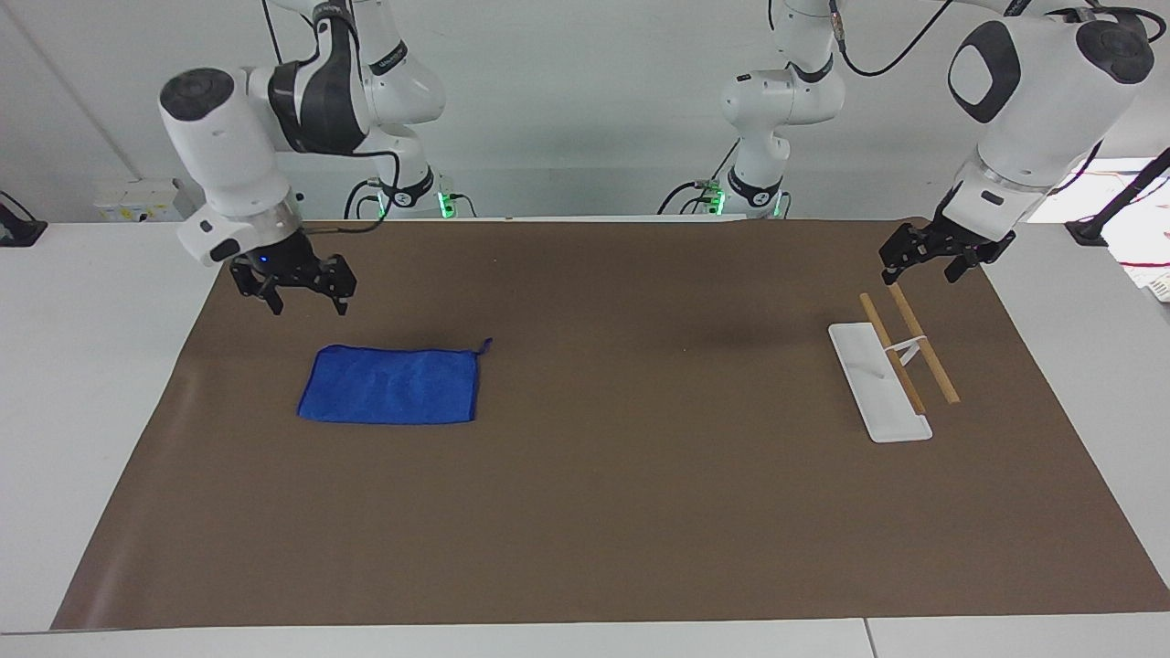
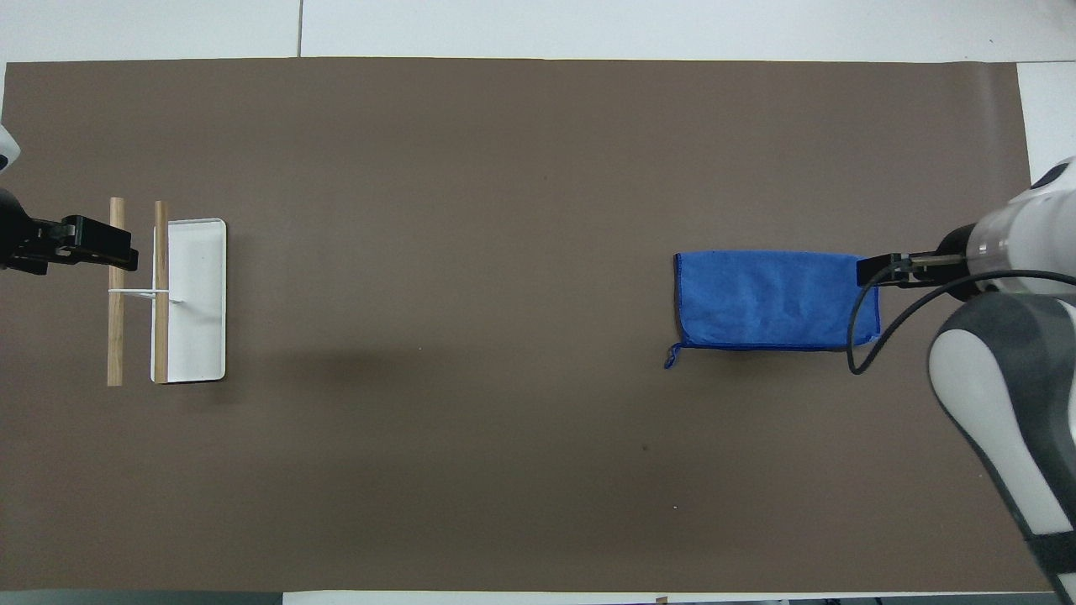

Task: Right arm passes towel to left arm to hang
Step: 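Reach the right gripper down to the blue towel's near edge, then close the right gripper on the blue towel's edge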

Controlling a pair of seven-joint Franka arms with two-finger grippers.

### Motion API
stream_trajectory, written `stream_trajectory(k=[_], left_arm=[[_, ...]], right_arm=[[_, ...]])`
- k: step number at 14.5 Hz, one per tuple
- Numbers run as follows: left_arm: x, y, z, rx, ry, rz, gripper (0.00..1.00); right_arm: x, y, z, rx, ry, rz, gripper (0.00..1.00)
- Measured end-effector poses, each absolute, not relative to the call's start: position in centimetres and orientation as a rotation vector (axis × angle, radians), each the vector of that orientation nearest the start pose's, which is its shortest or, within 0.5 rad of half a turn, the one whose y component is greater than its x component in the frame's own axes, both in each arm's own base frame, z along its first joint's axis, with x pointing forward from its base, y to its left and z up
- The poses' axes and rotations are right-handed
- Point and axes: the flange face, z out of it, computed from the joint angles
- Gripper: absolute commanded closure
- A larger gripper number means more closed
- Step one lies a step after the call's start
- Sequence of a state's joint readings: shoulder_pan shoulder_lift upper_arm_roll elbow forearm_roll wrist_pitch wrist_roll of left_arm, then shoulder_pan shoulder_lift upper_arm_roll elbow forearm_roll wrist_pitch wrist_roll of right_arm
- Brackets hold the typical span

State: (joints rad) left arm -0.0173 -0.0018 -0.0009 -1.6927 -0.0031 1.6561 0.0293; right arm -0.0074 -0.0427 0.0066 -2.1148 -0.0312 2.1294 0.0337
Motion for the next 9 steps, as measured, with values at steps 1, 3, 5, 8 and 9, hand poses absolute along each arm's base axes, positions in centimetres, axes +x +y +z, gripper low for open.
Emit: stream_trajectory(k=[1,3,5,8,9], left_arm=[[55.7,-1.0,57.5,-3.144,0.074,0.055,0.0],[55.7,-1.0,57.5,-3.144,0.074,0.055,0.0],[55.7,-1.0,57.5,-3.144,0.074,0.055,0.0],[55.7,-1.0,57.5,-3.144,0.074,0.055,0.0],[55.7,-1.0,57.5,-3.144,0.074,0.055,0.0]], right_arm=[[54.2,0.0,41.3,-3.164,0.024,-0.102,0.0],[54.1,0.1,37.0,-3.161,0.018,-0.117,0.0],[53.9,0.5,34.1,-3.158,0.003,-0.13,0.0],[53.6,2.0,31.5,-3.158,-0.046,-0.079,0.0],[53.6,2.5,30.9,-3.158,-0.066,-0.069,0.0]])
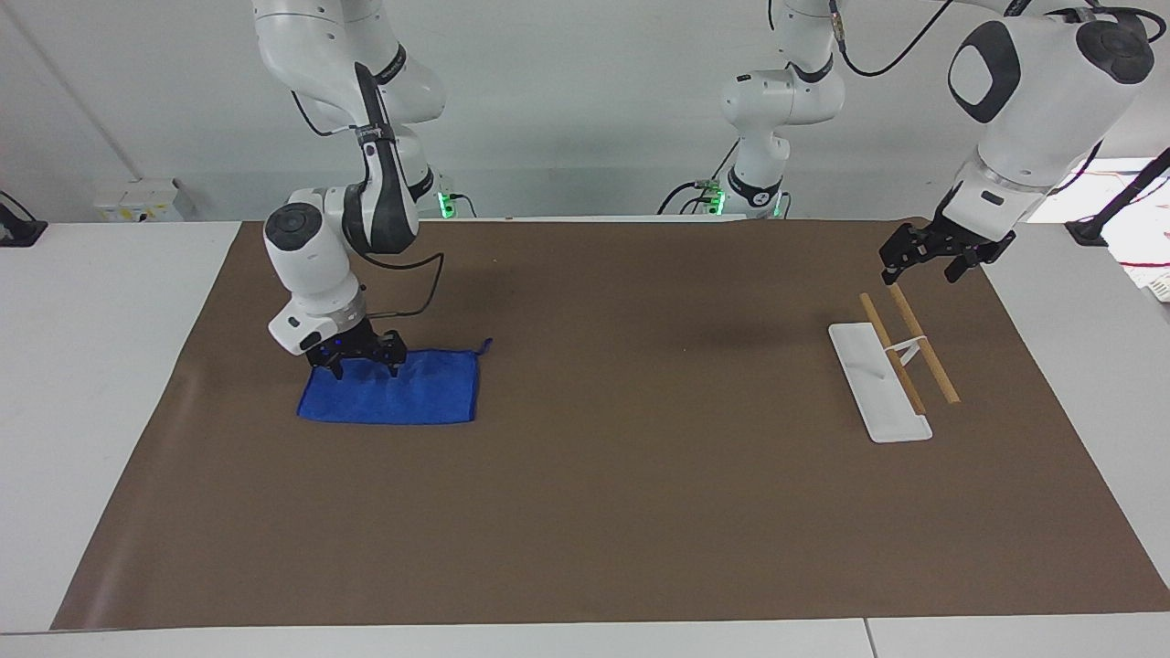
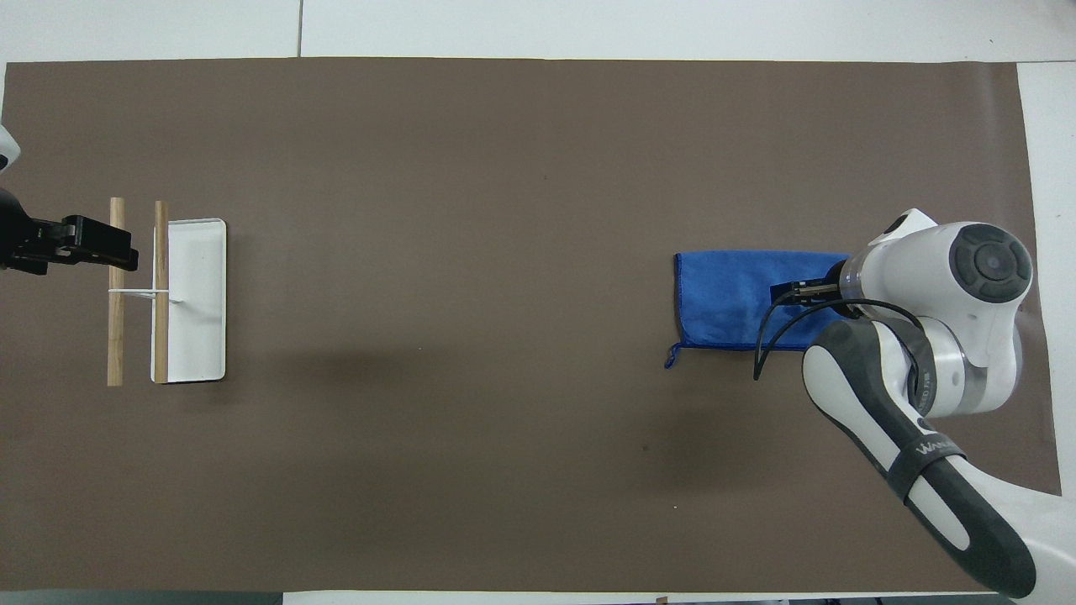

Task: Right arm passes towel to left arm to hang
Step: 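Close the right gripper on the blue towel's edge, then lift the towel with the right gripper and carry it toward the left gripper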

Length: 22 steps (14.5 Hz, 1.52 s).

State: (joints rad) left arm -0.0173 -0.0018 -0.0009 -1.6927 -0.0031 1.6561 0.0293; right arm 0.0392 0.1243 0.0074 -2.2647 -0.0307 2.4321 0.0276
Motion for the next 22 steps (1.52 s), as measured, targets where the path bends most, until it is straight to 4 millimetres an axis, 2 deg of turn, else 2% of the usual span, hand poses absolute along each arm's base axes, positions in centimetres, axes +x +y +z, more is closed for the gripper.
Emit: stream_trajectory(k=[4,7,12,13,14,16,22], left_arm=[[55.7,-1.0,57.5,-3.144,0.074,0.055,0.0],[55.7,-1.0,57.5,-3.144,0.074,0.055,0.0],[55.7,-1.0,57.5,-3.144,0.074,0.055,0.0],[55.7,-1.0,57.5,-3.144,0.074,0.055,0.0],[55.7,-1.0,57.5,-3.144,0.074,0.055,0.0],[55.7,-1.0,57.5,-3.144,0.074,0.055,0.0],[55.7,-1.0,57.5,-3.144,0.074,0.055,0.0]], right_arm=[[53.5,2.3,29.6,-3.157,-0.147,-0.049,0.01],[53.2,1.2,29.2,-3.156,-0.189,-0.035,0.09],[52.7,1.0,28.6,-3.155,-0.194,-0.015,0.24],[52.6,1.0,28.4,-3.155,-0.194,-0.01,0.32],[52.5,1.0,28.2,-3.155,-0.195,-0.01,0.48],[52.6,1.1,28.4,-3.154,-0.196,-0.038,1.0],[53.4,1.7,29.3,-3.148,-0.2,-0.008,1.0]])
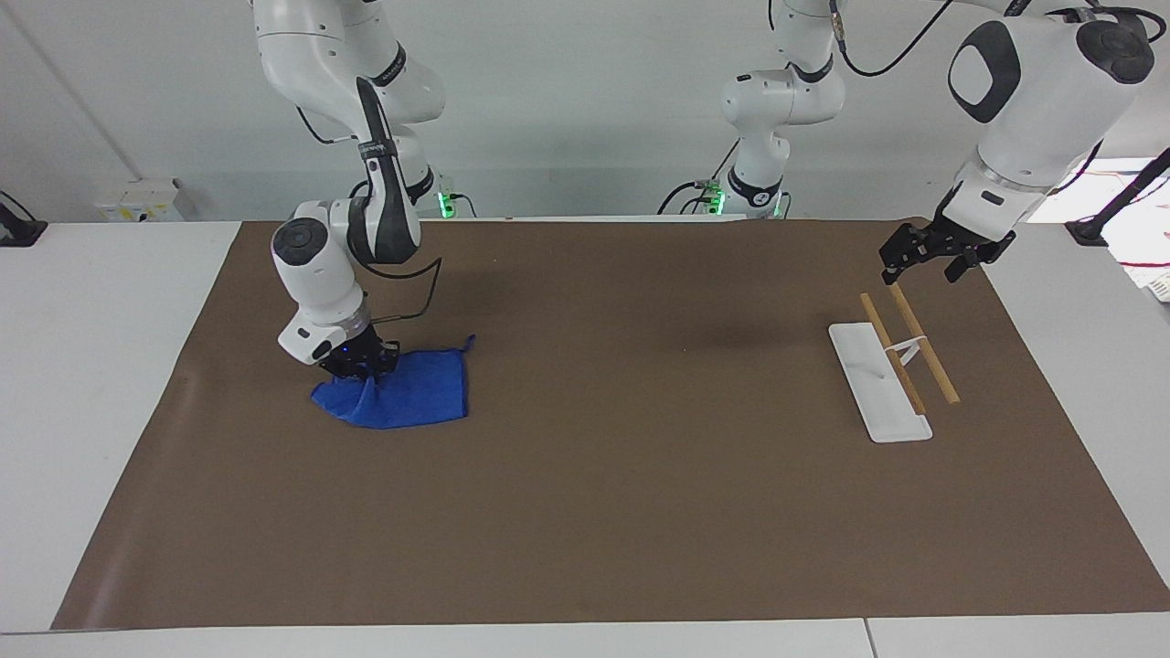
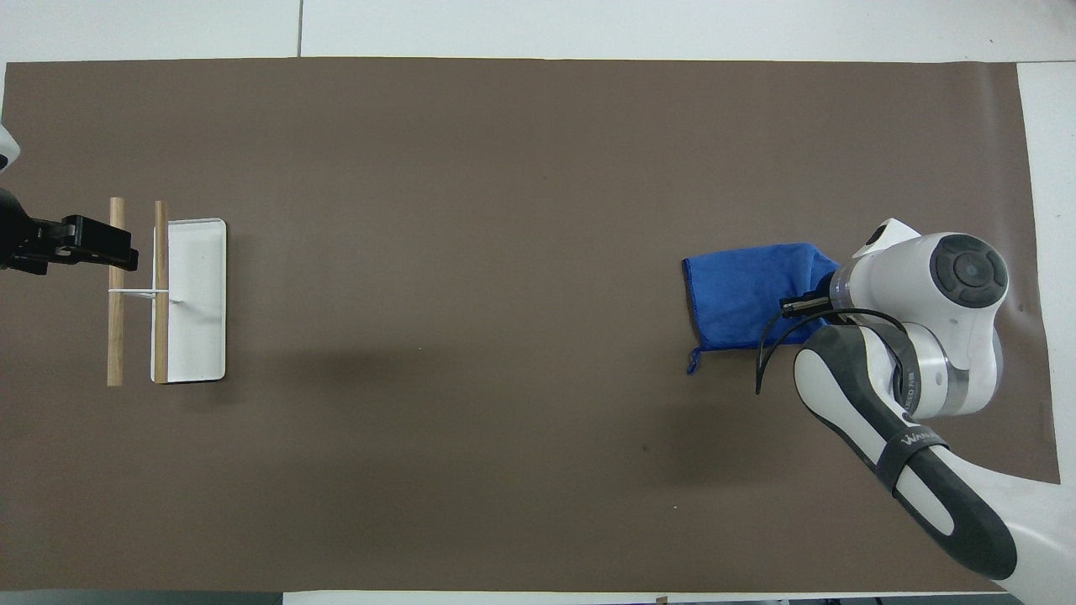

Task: Right arm passes towel to left arm to hang
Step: 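Lift the towel with the right gripper and carry it toward the left gripper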

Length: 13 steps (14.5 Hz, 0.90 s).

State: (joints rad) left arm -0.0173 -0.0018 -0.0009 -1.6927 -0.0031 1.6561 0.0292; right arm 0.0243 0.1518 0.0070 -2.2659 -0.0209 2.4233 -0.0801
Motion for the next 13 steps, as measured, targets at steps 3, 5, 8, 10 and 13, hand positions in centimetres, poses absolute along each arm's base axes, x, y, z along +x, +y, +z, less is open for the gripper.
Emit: stream_trajectory(k=[3,5,8,10,13], left_arm=[[55.7,-1.0,57.5,-3.144,0.074,0.055,0.0],[55.7,-1.0,57.5,-3.144,0.074,0.055,0.0],[55.7,-1.0,57.5,-3.144,0.074,0.055,0.0],[55.7,-1.0,57.5,-3.144,0.074,0.055,0.0],[55.7,-1.0,57.5,-3.144,0.074,0.055,0.0]], right_arm=[[55.9,3.0,33.7,-3.107,-0.168,0.054,1.0],[57.6,4.0,37.7,-3.083,-0.128,0.07,1.0],[59.2,7.5,43.9,-3.013,-0.008,0.069,1.0],[59.8,10.9,48.1,-2.93,0.087,0.038,1.0],[60.3,16.2,52.5,-2.746,0.307,0.028,1.0]])
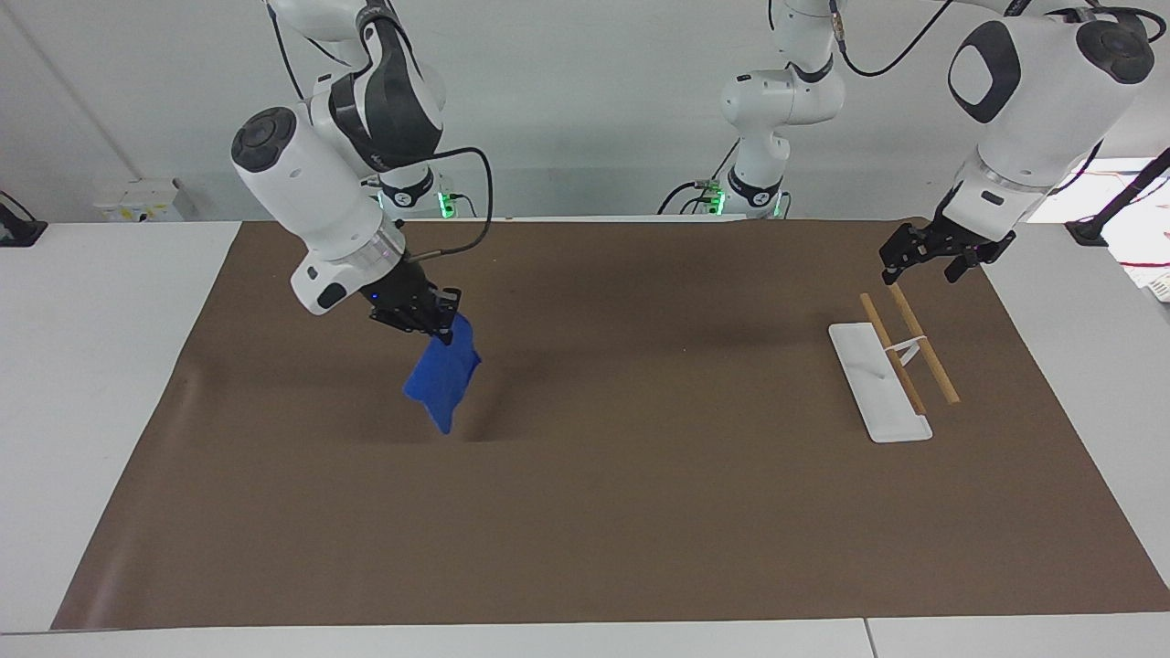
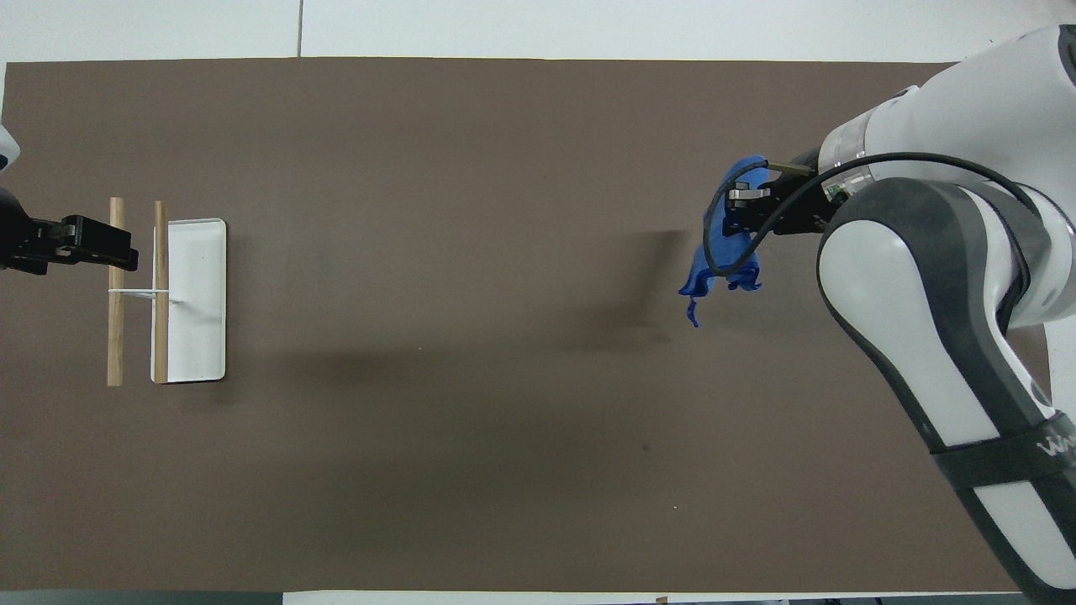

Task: Right arm passes towel to left arm to hang
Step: 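Lift the towel with the right gripper and carry it toward the left gripper, then hold the towel out while the left gripper reaches to grasp it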

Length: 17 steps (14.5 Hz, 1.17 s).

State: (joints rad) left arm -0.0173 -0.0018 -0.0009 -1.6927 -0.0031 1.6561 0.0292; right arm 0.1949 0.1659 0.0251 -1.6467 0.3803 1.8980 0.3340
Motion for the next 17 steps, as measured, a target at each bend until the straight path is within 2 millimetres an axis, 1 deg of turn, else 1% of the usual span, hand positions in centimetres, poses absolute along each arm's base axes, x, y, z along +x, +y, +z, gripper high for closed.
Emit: stream_trajectory(k=[2,3,6,7,8,9,11,12,15,16,17], left_arm=[[55.7,-1.0,57.5,-3.144,0.074,0.055,0.0],[55.7,-1.0,57.5,-3.144,0.074,0.055,0.0],[55.7,-1.0,57.5,-3.144,0.074,0.055,0.0],[55.7,-1.0,57.5,-3.144,0.074,0.055,0.0],[55.7,-1.0,57.5,-3.144,0.074,0.055,0.0],[55.7,-1.0,57.5,-3.144,0.074,0.055,0.0],[55.7,-1.0,57.5,-3.144,0.074,0.055,0.0],[55.7,-1.1,57.5,-3.143,0.075,0.056,0.0],[55.6,-2.0,57.2,-3.143,0.087,0.065,0.0],[55.6,-2.5,57.1,-3.143,0.051,0.069,0.0],[55.5,-3.3,56.9,-3.149,-0.026,0.072,0.0]], right_arm=[[60.8,20.1,53.9,-2.647,0.451,0.019,1.0],[60.9,22.3,54.0,-2.589,0.522,0.009,1.0],[61.0,28.8,53.6,-2.337,0.823,-0.014,1.0],[60.9,30.5,53.5,-2.251,0.899,-0.005,1.0],[60.8,31.7,53.4,-2.167,0.961,0.017,1.0],[60.8,32.4,53.4,-2.083,1.017,0.046,1.0],[60.8,32.8,53.9,-1.925,1.118,0.101,1.0],[60.6,33.4,54.2,-1.856,1.153,0.118,1.0],[58.9,36.4,54.7,-1.751,1.185,0.169,1.0],[58.4,37.2,54.8,-1.733,1.191,0.173,1.0],[57.9,37.9,55.0,-1.723,1.192,0.172,1.0]])
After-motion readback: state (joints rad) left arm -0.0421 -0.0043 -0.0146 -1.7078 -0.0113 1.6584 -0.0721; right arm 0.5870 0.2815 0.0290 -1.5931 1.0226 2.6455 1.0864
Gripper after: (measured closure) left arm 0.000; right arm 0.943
